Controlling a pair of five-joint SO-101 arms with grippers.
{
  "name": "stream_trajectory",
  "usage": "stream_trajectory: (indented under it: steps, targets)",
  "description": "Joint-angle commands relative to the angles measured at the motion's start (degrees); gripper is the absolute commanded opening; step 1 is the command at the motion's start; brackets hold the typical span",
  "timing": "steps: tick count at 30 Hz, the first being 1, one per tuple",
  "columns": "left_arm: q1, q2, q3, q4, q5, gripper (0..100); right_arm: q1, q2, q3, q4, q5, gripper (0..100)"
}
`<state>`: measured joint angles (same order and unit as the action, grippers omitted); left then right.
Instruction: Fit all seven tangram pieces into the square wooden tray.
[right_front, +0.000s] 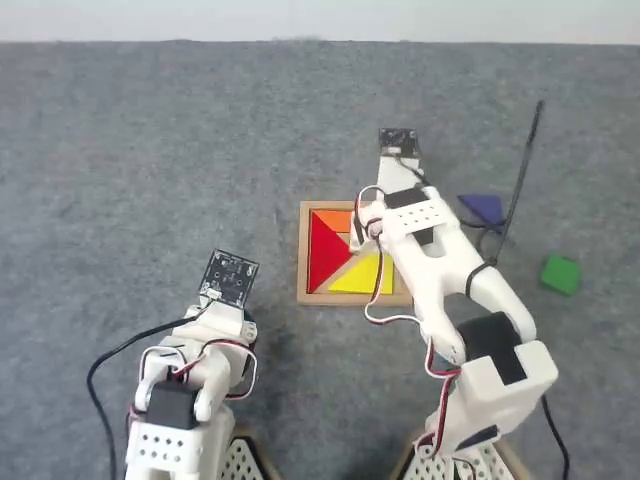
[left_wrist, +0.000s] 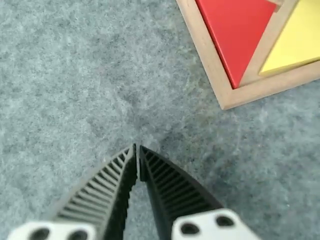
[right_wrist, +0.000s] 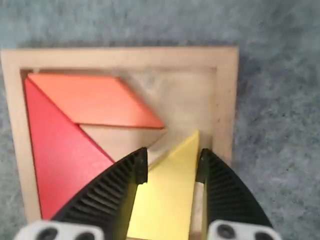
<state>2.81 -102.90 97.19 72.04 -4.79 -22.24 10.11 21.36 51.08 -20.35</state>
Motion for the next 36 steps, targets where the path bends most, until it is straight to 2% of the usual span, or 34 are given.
stream_trajectory:
  steps: [1,20,27,36]
  targets:
    - [-0.3,-1.2,-0.7,0.3,0.3,1,-0.4,-3.8,0.4,0.7,1.0,16.2]
    - [-0.3,-1.2,-0.7,0.3,0.3,1,3.7,-2.7,2.1,-1.9,-2.5,15.8]
    - [-0.3,-1.2,-0.7,0.3,0.3,1,3.9,0.2,2.1,-1.9,-2.2,0.5]
    - [-0.3,-1.2,-0.7,0.3,0.3,1,3.7,-4.7,2.1,-1.9,-2.2,0.6]
